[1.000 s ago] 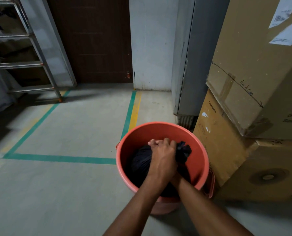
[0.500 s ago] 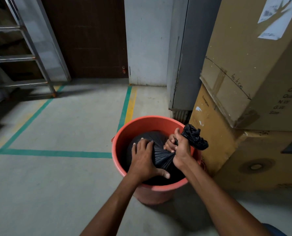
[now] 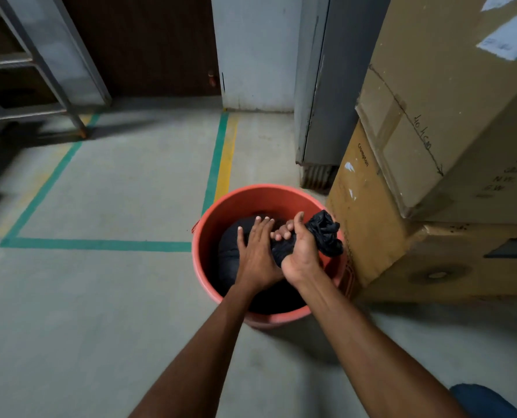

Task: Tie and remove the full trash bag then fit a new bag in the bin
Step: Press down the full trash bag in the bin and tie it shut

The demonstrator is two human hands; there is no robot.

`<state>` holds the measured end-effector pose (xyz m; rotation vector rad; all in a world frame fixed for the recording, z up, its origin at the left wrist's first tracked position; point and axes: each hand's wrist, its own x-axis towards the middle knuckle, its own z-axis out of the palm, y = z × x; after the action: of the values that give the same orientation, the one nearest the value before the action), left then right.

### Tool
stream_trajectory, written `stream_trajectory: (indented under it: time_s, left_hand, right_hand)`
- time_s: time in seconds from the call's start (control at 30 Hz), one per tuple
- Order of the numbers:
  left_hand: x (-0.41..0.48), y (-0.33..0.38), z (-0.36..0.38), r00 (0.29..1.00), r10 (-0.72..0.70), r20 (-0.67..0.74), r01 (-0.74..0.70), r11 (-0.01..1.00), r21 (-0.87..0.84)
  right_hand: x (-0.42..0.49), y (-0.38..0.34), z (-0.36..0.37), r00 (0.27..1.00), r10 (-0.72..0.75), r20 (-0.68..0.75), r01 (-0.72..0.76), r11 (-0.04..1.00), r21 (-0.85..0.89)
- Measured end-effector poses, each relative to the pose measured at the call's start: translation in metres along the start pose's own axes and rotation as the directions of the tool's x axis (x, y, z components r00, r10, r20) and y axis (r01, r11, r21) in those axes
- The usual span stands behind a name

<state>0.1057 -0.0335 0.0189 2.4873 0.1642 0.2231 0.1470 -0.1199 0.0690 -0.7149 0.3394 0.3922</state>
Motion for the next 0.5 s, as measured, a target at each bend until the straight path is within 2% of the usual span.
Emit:
stream_trajectory:
  time_s: [0.1,0.17,0.23,0.33,0.4,0.43,0.5]
  left_hand:
    - [-0.003,0.013,-0.005,0.993,-0.101,0.062,0.099,0.995,0.029]
    - [-0.007,0.021,-0.006,0.982,-0.154,0.105,0.152,0.988,0.027]
    - [-0.012,0.031,-0.009,0.971,-0.202,0.128,0.198,0.979,0.040]
    - [-0.021,0.048,-0.018,0.930,-0.339,0.144,0.322,0.938,0.129]
    - [-0.026,0.058,-0.025,0.883,-0.449,0.134,0.432,0.891,0.140]
    - [-0.028,0.063,-0.028,0.861,-0.492,0.129,0.482,0.870,0.102]
    - [-0.033,0.070,-0.033,0.806,-0.577,0.133,0.590,0.802,-0.097]
  right_hand:
    - [-0.006,-0.004,0.010,0.986,-0.001,-0.164,0.006,1.000,0.029]
    - [-0.013,-0.008,0.012,0.957,-0.022,-0.291,-0.026,0.987,-0.158]
    - [-0.024,-0.011,0.010,0.911,-0.075,-0.406,-0.102,0.913,-0.396]
    - [-0.042,-0.024,0.009,0.888,-0.200,-0.413,-0.166,0.699,-0.696]
    - [-0.051,-0.035,0.011,0.866,-0.268,-0.422,-0.210,0.571,-0.793]
    - [-0.055,-0.042,0.015,0.849,-0.295,-0.438,-0.226,0.547,-0.806]
    - [-0.061,-0.052,0.018,0.845,-0.317,-0.431,-0.220,0.529,-0.820]
